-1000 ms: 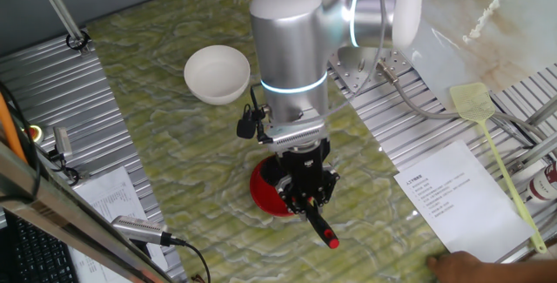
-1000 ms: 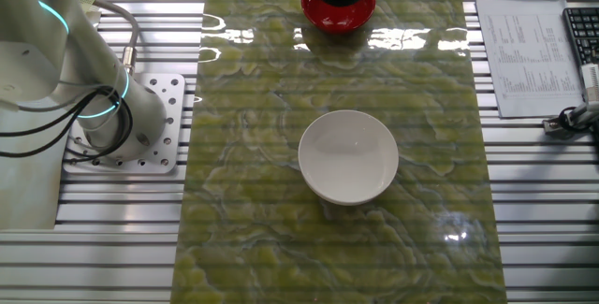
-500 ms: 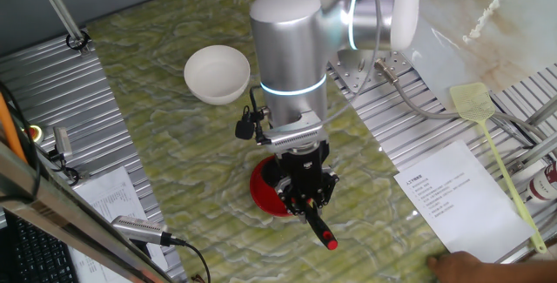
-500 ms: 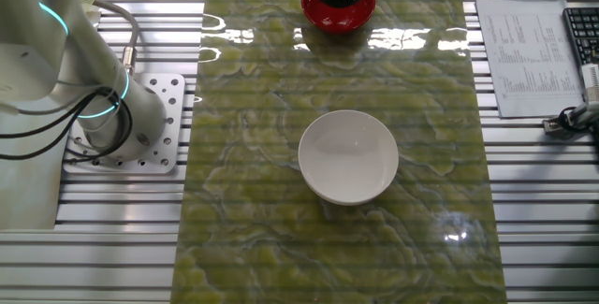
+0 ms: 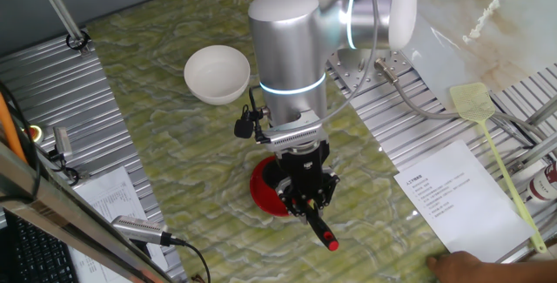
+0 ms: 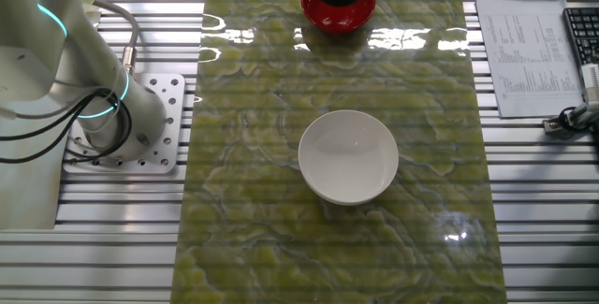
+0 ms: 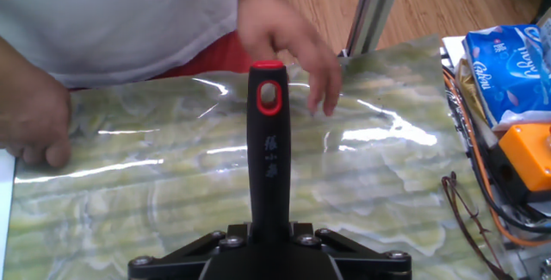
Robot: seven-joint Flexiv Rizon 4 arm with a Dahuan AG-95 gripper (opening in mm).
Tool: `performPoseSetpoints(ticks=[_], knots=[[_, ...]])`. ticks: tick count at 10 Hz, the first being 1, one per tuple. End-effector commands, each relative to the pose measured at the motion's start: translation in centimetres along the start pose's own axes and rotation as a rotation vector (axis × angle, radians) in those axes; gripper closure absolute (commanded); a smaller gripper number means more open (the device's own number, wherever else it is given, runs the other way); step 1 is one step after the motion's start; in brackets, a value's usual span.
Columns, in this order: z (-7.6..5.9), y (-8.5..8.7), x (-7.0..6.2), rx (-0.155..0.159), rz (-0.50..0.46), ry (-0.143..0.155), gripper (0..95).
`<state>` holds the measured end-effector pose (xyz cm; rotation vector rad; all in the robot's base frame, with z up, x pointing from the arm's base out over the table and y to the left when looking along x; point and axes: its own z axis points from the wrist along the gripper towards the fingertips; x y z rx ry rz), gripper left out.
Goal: Scoop water with a large spoon from one bowl to another
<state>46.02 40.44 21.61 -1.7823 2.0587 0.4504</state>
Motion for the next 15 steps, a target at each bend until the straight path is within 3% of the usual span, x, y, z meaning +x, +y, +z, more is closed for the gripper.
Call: performPoseSetpoints(ticks=[1, 5, 9, 15], knots=[[-0.01, 0.05, -0.05, 0.0, 0.0, -0.013, 95.0], [0.01, 0.07, -0.11, -0.001, -0.005, -0.029, 95.0], [0.01, 0.08, -0.11, -0.005, -0.012, -0.068, 95.0], [-0.13, 0.13, -0.21, -0.006, -0.024, -0.104, 95.0]])
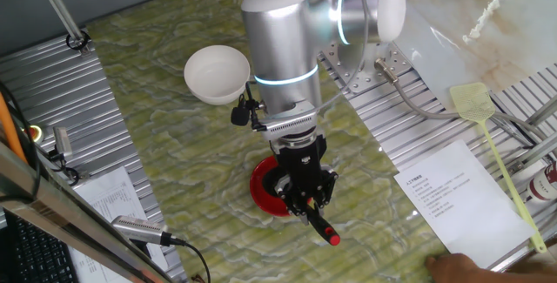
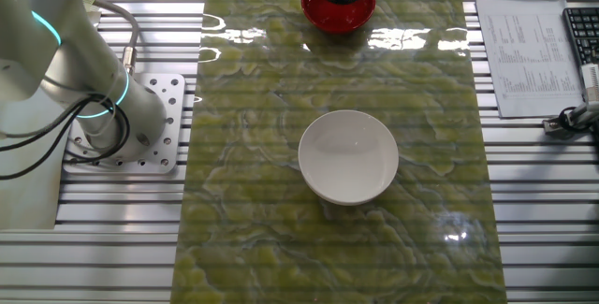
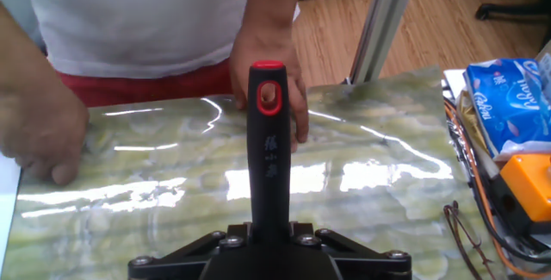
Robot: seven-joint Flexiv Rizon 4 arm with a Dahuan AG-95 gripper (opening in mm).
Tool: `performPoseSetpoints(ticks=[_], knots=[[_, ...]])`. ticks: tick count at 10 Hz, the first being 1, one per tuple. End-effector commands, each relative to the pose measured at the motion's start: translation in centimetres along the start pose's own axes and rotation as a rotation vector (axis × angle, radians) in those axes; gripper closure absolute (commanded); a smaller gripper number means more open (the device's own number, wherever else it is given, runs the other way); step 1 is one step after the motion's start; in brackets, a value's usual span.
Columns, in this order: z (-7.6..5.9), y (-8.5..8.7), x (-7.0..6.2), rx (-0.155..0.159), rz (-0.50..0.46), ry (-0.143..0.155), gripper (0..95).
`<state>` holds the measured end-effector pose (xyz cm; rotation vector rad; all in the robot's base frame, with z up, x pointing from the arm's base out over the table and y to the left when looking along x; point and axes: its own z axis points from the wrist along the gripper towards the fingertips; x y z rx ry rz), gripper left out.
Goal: Scoop water with a large spoon from one bowl to another
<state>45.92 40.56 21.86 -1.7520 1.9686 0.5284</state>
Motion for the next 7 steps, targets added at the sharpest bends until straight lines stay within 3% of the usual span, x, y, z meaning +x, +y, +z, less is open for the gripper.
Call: performPoseSetpoints(ticks=[1, 7], knots=[[0.02, 0.03, -0.01, 0.002, 0.002, -0.013, 95.0], [-0.06, 0.06, -0.08, -0.001, -0.036, -0.024, 95.0]])
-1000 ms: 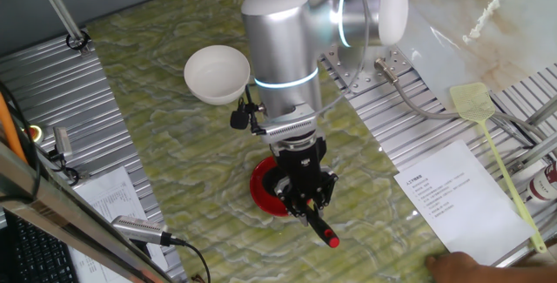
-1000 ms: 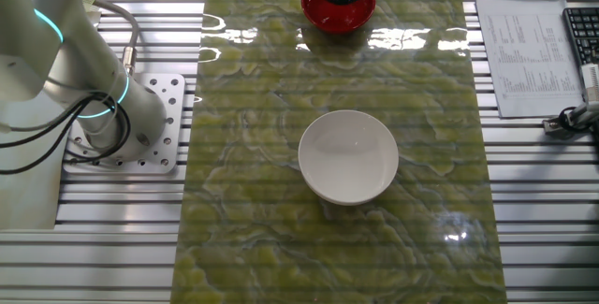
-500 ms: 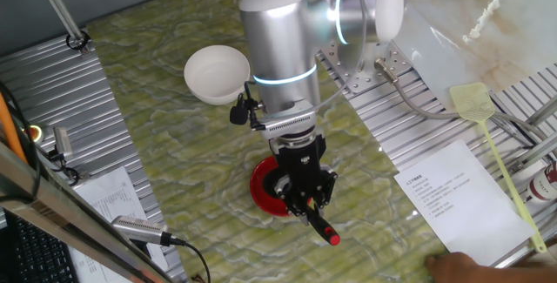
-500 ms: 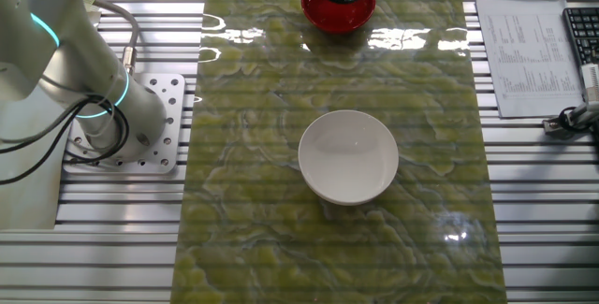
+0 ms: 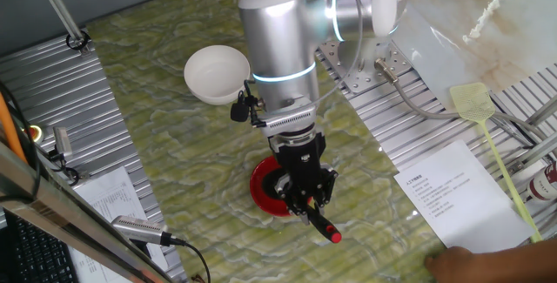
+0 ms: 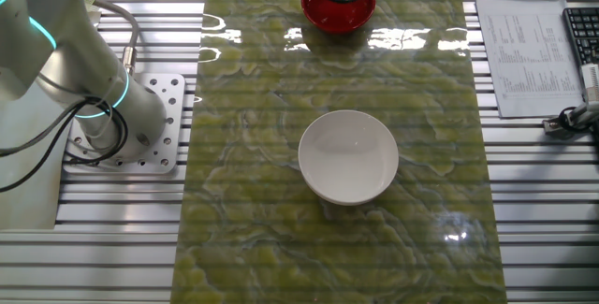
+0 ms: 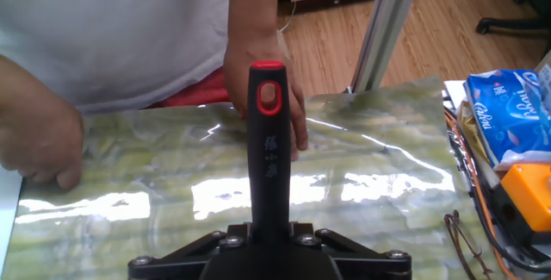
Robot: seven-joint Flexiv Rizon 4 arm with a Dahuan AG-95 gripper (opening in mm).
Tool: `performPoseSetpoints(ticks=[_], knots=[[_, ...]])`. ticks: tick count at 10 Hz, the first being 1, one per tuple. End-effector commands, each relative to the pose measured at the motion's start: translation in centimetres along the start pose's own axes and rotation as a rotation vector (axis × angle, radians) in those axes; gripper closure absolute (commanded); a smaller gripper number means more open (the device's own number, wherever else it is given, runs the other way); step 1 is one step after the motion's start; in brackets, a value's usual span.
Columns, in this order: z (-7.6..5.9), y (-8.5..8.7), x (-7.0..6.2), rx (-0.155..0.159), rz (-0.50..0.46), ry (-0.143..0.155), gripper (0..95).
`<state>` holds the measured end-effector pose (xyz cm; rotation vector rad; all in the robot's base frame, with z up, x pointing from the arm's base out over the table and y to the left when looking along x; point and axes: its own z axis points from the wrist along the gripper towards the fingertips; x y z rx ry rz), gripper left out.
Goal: Scoop water with a large spoon from one bowl to another
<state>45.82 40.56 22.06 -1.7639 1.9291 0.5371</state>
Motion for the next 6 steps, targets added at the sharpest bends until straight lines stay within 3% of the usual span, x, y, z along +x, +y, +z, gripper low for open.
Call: performPoseSetpoints(ticks=[1, 6], knots=[[0.09, -0.03, 0.0, 0.0, -0.015, -0.008, 95.0], [0.01, 0.0, -0.09, -0.009, -0.031, -0.003, 95.0]])
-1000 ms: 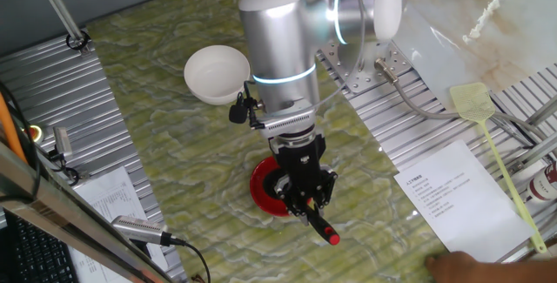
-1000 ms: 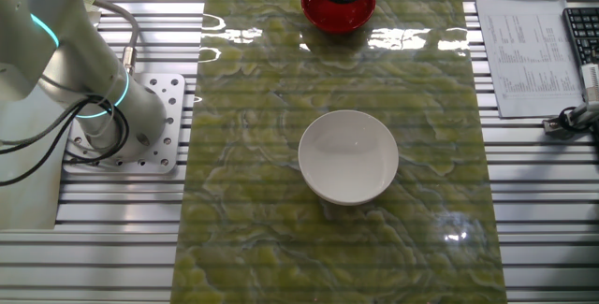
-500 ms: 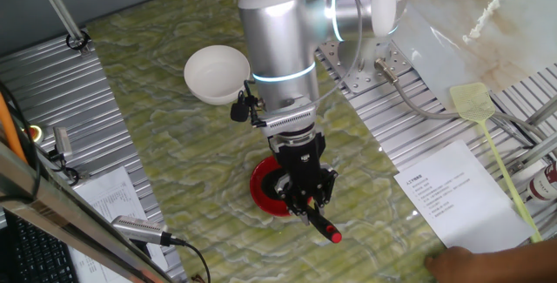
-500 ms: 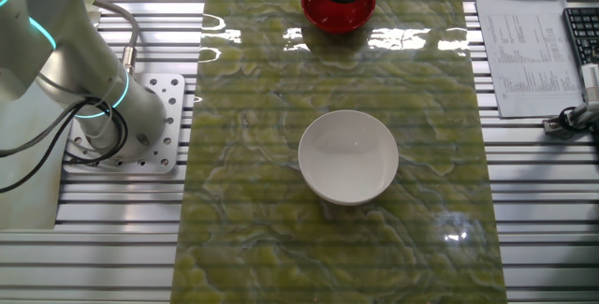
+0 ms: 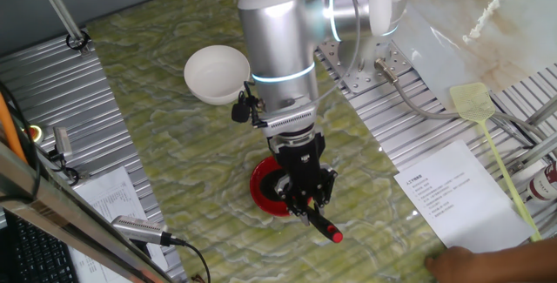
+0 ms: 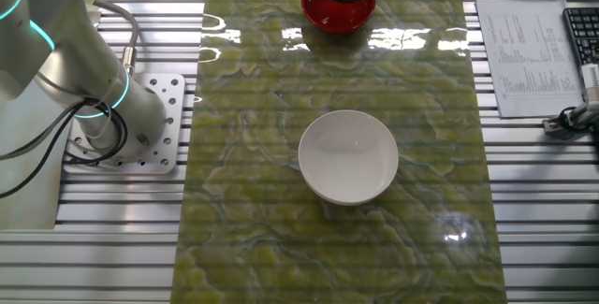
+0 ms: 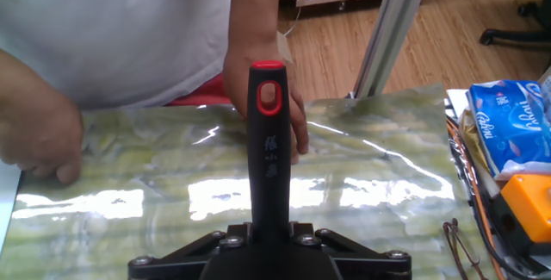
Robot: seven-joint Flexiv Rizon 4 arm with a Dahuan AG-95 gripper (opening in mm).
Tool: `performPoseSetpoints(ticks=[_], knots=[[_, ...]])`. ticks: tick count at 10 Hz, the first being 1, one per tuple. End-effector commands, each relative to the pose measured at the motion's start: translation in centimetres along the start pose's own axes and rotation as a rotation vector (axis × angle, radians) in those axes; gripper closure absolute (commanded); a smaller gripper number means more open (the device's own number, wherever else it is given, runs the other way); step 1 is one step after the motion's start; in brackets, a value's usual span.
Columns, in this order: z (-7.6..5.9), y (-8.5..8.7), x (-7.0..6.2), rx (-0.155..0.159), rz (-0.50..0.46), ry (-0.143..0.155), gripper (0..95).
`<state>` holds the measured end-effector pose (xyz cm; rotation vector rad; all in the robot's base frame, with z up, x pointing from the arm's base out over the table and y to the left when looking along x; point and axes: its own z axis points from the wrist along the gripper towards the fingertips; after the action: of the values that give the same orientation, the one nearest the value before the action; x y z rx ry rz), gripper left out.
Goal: Scoop water with a large spoon from one bowl to another
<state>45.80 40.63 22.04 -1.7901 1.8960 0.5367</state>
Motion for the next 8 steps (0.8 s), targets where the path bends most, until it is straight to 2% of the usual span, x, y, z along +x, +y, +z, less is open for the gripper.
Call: performPoseSetpoints(ticks=[1, 3, 4, 5, 6, 8], knots=[[-0.07, -0.01, -0.06, -0.008, 0.001, 0.006, 95.0], [-0.11, 0.0, -0.1, -0.034, 0.004, 0.021, 95.0], [-0.19, 0.03, -0.18, -0.052, 0.001, 0.061, 95.0], [-0.25, 0.06, -0.23, -0.062, -0.001, 0.083, 95.0], [-0.25, 0.06, -0.24, -0.069, -0.01, 0.096, 95.0], [-0.27, 0.06, -0.25, -0.077, -0.018, 0.104, 95.0]])
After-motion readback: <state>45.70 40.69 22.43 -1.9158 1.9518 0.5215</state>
